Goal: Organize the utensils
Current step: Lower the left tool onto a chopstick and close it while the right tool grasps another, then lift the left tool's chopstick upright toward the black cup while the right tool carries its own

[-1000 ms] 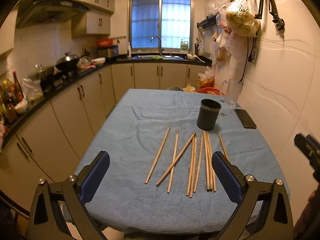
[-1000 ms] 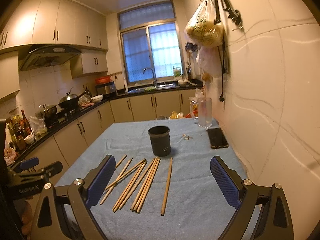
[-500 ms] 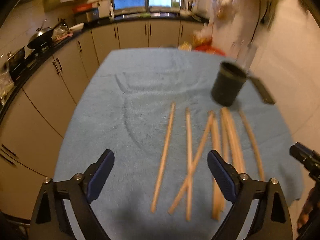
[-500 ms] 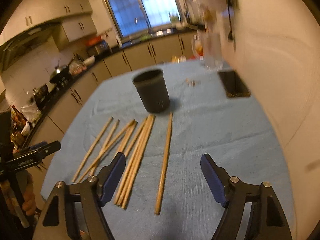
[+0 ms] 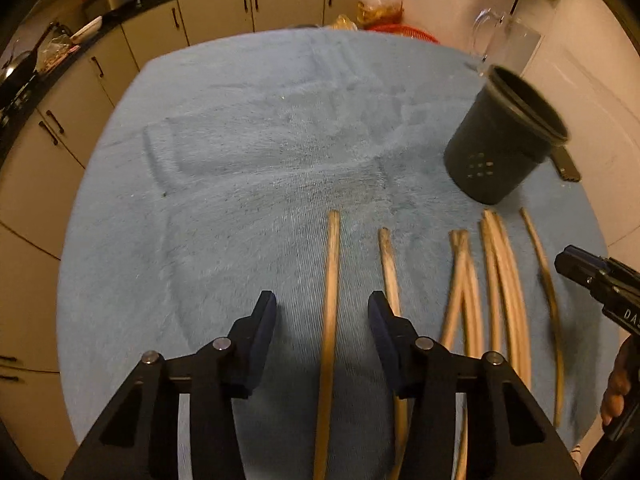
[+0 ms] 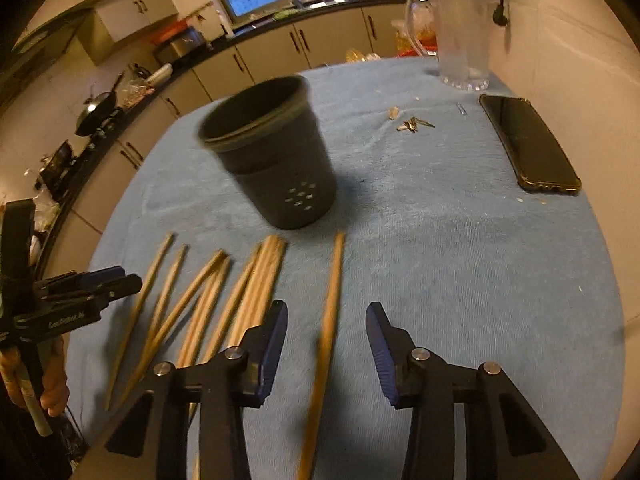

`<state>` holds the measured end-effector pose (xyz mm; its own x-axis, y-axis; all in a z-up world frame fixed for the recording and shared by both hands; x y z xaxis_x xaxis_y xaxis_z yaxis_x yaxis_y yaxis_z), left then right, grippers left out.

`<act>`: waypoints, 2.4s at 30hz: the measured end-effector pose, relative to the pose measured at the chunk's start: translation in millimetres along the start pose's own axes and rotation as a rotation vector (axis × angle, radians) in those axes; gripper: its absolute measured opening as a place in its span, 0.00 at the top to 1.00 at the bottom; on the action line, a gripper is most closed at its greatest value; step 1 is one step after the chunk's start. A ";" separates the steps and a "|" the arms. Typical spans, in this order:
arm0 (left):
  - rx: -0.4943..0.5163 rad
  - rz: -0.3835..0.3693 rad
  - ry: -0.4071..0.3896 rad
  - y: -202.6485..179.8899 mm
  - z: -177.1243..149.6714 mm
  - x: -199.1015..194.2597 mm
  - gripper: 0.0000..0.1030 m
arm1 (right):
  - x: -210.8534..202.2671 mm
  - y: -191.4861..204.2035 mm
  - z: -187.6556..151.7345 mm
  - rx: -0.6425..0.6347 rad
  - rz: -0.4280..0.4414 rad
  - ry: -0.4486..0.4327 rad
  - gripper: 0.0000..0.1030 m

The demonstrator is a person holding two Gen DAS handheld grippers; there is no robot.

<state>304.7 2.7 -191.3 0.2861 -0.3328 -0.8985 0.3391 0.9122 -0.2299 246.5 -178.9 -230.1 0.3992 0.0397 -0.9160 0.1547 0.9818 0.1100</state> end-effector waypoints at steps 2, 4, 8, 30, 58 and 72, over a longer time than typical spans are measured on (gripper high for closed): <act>0.024 0.005 0.017 -2.6 5.6 8.0 0.57 | 10.1 -1.1 5.0 0.006 0.017 0.030 0.61; 0.028 0.011 0.048 -2.6 9.8 18.2 0.61 | 16.8 -0.5 9.3 -0.012 -0.004 0.038 0.62; 0.022 0.044 0.045 -4.5 18.8 22.8 0.61 | 28.3 11.8 14.4 -0.063 -0.014 0.056 0.62; -0.079 0.011 -0.140 -2.6 11.0 -49.9 0.93 | -11.2 26.2 27.0 -0.087 -0.015 -0.063 0.93; -0.063 0.015 -0.560 -57.9 -65.4 -245.6 0.93 | -222.4 -2.8 -22.3 -0.009 0.076 -0.507 0.94; -0.052 -0.074 -0.697 -79.3 -23.4 -270.1 0.93 | -252.4 -14.5 -0.1 0.034 0.106 -0.589 0.94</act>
<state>179.6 25.8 60.9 0.7776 -0.4545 -0.4344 0.3416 0.8855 -0.3148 143.5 -203.2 -0.6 0.8463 0.0177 -0.5325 0.1118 0.9713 0.2101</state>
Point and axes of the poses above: each gripper's, at about its wrist camera, not at the fingertips, and x roughly the way its jaws point, y to its left, z to its top, the point moved 6 cm from there along x, roughly the way its jaws point, and after that the axes turned 12 degrees about -z, right-handed, at the moved point
